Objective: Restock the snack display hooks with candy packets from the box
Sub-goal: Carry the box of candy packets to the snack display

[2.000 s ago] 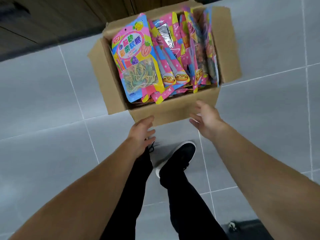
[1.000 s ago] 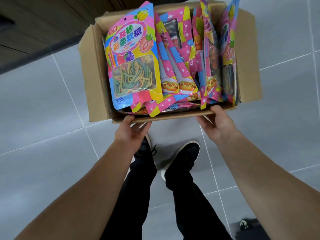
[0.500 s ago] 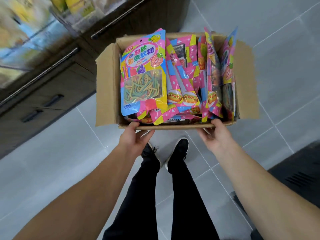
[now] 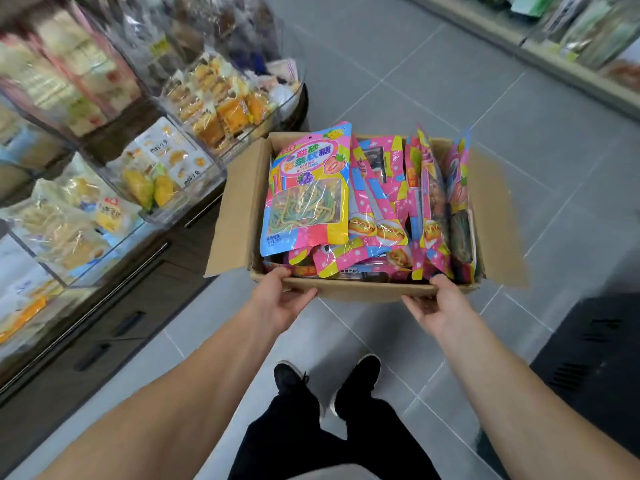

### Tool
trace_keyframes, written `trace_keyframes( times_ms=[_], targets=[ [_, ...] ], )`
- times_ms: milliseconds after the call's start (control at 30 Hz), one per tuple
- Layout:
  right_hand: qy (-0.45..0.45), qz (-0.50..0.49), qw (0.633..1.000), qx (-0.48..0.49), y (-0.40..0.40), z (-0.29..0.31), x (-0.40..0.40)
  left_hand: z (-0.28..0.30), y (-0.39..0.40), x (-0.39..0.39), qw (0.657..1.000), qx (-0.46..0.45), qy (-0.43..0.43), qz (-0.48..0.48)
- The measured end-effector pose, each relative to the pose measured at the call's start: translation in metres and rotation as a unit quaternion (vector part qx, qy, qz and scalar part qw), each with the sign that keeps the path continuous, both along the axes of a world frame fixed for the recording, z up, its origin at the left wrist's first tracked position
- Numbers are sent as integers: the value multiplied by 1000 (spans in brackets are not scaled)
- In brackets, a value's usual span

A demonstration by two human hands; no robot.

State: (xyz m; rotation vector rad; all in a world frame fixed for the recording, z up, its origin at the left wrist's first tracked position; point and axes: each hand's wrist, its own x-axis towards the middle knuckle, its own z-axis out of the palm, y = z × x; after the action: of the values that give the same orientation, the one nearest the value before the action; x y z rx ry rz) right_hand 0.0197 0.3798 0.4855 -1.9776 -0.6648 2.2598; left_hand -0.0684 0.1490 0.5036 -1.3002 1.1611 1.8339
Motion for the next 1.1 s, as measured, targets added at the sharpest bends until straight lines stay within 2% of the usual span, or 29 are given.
trace_keyframes(
  times_ms=[200,433,800,1100],
  targets=[
    [16,-24,1000,5,41,32,-24,41,51,-39,999,-3,34,-21],
    [37,-34,998,35,119,56,-123,61,127,-143,998,27,48,-34],
    [60,-44,995,72,229,94,-362,90,246,-393,994,79,67,-44],
    [82,-31,993,77,330,99,-568,90,346,-590,995,64,79,-25]
  ],
)
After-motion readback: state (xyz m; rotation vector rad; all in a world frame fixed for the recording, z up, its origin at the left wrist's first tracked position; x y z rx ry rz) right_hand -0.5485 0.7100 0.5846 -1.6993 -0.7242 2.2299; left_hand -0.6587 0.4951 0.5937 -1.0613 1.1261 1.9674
